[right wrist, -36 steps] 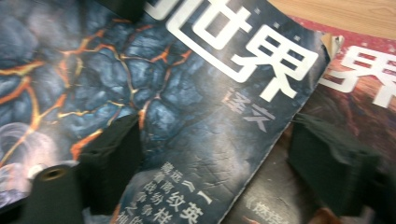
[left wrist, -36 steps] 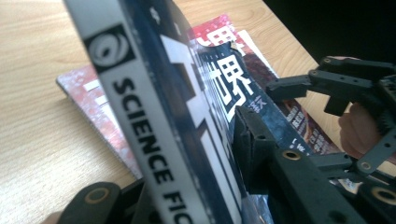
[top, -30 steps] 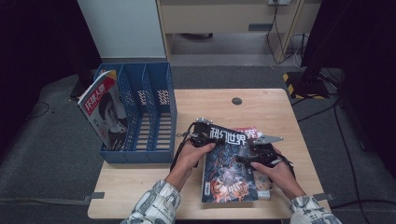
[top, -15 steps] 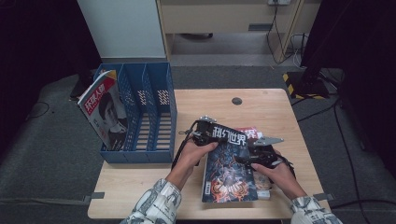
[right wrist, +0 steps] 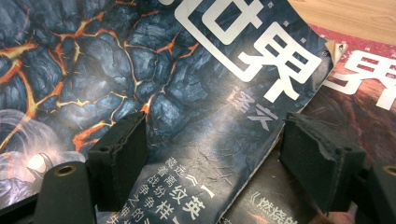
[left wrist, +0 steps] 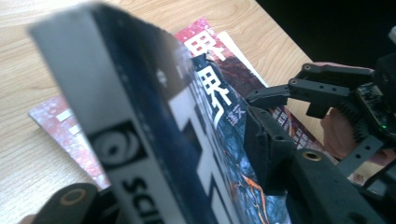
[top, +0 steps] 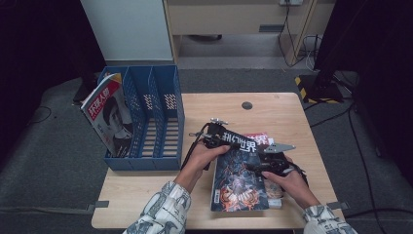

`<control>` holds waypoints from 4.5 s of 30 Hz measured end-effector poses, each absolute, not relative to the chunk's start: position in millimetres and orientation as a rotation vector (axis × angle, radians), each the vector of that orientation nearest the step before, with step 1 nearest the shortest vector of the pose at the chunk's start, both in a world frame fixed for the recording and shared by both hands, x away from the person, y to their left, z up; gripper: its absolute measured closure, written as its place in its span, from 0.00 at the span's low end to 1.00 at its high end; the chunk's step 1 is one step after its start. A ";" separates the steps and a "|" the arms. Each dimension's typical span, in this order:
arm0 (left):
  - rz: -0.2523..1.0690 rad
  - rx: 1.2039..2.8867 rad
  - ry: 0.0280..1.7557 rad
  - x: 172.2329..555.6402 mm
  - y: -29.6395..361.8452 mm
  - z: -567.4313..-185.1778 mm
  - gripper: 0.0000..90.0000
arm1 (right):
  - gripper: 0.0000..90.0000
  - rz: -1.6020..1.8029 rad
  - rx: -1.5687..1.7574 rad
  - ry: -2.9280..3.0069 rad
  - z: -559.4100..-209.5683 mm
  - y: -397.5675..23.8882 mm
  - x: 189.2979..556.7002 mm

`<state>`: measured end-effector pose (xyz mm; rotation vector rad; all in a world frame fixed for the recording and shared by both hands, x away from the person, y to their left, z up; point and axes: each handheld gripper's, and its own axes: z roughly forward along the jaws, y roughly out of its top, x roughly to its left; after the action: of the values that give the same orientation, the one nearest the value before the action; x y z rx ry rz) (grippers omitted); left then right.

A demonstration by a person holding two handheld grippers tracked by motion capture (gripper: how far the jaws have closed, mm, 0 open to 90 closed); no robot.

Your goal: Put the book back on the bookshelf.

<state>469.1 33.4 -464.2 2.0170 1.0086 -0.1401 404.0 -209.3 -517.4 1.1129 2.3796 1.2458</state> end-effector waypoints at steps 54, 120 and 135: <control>-0.120 2.022 0.887 454.0 38.8 -433.5 0.87 | 0.22 1.310 1.105 2.299 -504.4 -210.9 399.2; -0.058 1.848 0.824 442.5 81.6 -380.0 0.91 | 0.25 0.914 1.544 2.022 -526.8 -298.6 395.8; -0.035 1.833 0.799 441.1 85.8 -370.9 0.91 | 0.22 0.870 1.520 2.042 -534.4 -295.7 397.1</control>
<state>441.1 85.8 -370.9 1.8330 0.7993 -0.0346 397.1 -295.7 -534.4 1.5199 2.0416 0.8704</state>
